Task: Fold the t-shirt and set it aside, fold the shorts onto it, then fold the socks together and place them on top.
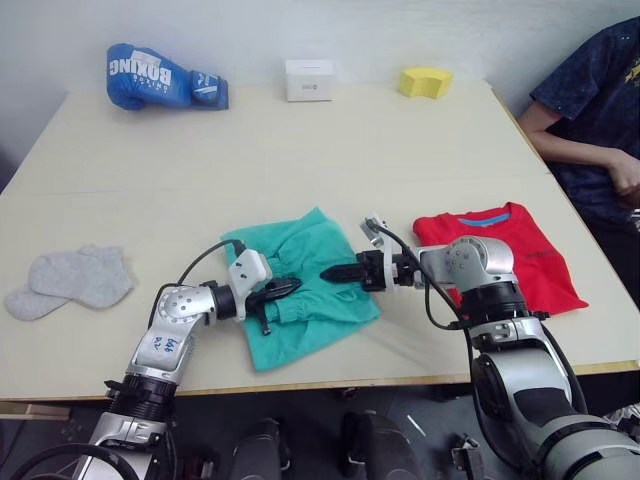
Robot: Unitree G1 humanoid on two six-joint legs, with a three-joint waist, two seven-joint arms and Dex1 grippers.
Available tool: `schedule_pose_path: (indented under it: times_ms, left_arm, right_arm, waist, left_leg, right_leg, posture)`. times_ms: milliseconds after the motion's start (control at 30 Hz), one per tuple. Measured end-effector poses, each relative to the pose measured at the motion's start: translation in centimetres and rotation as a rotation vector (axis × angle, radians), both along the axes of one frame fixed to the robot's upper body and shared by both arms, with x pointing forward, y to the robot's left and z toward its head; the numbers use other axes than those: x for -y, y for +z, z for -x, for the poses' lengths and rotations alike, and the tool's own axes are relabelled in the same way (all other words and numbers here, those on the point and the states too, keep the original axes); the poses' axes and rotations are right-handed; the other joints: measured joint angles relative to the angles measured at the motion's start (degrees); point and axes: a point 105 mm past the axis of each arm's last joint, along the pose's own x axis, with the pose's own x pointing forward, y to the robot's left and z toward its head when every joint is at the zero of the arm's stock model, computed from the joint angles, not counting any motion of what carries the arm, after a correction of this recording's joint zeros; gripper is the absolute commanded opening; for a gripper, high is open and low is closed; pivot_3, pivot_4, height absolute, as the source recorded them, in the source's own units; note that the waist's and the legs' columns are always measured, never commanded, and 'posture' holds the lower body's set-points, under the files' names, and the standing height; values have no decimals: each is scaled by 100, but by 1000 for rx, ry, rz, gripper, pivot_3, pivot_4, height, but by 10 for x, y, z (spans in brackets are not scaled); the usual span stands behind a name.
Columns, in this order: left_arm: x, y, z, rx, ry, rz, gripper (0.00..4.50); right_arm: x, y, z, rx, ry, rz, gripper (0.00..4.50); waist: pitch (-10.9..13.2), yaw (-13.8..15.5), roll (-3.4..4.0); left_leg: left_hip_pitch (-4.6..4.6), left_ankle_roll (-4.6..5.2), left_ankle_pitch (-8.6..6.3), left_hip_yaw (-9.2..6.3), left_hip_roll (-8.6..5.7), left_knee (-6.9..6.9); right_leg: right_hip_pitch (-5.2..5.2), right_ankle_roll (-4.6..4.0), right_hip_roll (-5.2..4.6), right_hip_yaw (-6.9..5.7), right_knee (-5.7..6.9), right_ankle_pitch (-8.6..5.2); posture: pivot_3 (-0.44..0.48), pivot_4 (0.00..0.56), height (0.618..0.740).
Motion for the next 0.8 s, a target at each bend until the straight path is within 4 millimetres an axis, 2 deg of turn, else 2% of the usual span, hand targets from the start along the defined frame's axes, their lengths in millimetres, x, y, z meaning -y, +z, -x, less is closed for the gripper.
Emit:
schedule_pose_path:
  times_ms: [100,167,267,400,533,600,633,800]
  left_arm:
    - [5,12,6,17,-32,30,0]
    - [7,24,15,8,-83,90,388]
    - [0,42,31,-3,-143,133,1211]
    - [-7,63,47,8,-174,160,2424]
    - [-10,72,65,0,-198,196,3669]
    - [-11,72,68,-13,-189,211,4338]
    - [-11,72,71,-19,-187,219,4466]
    - [-19,60,82,-82,-146,220,4466]
  right_arm:
    - [5,19,11,48,45,-33,13]
    - [16,39,23,116,96,-38,0]
    - [52,65,41,221,133,16,0]
    - [111,97,56,332,121,130,0]
    - [169,123,67,397,71,272,0]
    - [186,125,68,407,64,326,0]
    - [195,123,65,407,46,348,0]
    - [254,94,43,377,-83,558,0]
  waist:
    - [2,2,2]
    - [2,3,2]
    - [2,12,2]
    - [12,27,3]
    - [14,19,2]
    - [16,-22,-1]
    - [18,-37,-5]
    - [28,-27,1]
  left_leg:
    - [-13,-1,0,-1,0,0]
    - [-27,-1,0,-1,-1,0]
    - [-58,-1,0,-2,-1,5]
    - [-70,10,-4,-6,-4,11]
    - [-70,12,-8,-5,-4,9]
    - [-64,9,-8,1,-1,10]
    - [-64,8,-7,1,1,11]
    - [-63,-32,18,6,-4,17]
  right_leg:
    - [-11,0,0,0,0,0]
    - [-25,0,0,1,-1,0]
    - [-55,0,1,-1,-2,0]
    - [-58,7,3,-6,-12,4]
    - [-53,12,8,-4,-36,6]
    - [-53,14,13,2,-35,7]
    - [-53,15,15,3,-35,8]
    - [-58,17,13,9,-35,10]
  posture:
    - [0,150,740]
    - [0,150,740]
    - [0,150,740]
    - [0,150,740]
    - [0,150,740]
    - [0,150,740]
    - [0,150,740]
    - [0,150,740]
